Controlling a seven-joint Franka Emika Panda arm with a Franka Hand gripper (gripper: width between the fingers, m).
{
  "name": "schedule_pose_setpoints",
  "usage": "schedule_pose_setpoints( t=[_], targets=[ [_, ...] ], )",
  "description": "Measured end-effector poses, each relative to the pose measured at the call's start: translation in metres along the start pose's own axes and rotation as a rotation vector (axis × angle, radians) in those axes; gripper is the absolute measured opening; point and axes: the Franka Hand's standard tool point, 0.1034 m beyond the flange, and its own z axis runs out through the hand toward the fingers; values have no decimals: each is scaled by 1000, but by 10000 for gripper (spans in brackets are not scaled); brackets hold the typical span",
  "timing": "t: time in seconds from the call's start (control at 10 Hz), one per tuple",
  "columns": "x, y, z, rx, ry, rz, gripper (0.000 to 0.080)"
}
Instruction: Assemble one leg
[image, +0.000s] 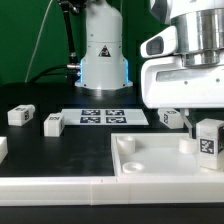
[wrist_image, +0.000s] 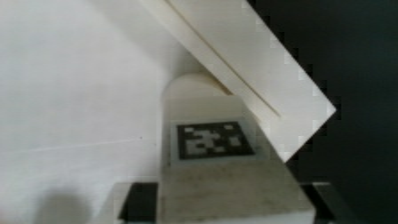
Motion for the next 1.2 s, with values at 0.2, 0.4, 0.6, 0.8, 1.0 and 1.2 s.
schedule_pose_setpoints(
  t=[0.2, 0.4, 0.6, 0.8, 1.0, 1.2],
  targets=[
    [-1, 0, 0, 5, 2, 216, 293],
    [-1, 1, 0, 18, -8, 436, 295],
    [-3, 1, 0, 29, -24, 575, 295],
    [-4, 0, 0, 34, -40, 751, 295],
    [-6, 0, 1, 37, -56, 906, 295],
    [-6, 0, 1, 39, -59, 898, 295]
  ],
)
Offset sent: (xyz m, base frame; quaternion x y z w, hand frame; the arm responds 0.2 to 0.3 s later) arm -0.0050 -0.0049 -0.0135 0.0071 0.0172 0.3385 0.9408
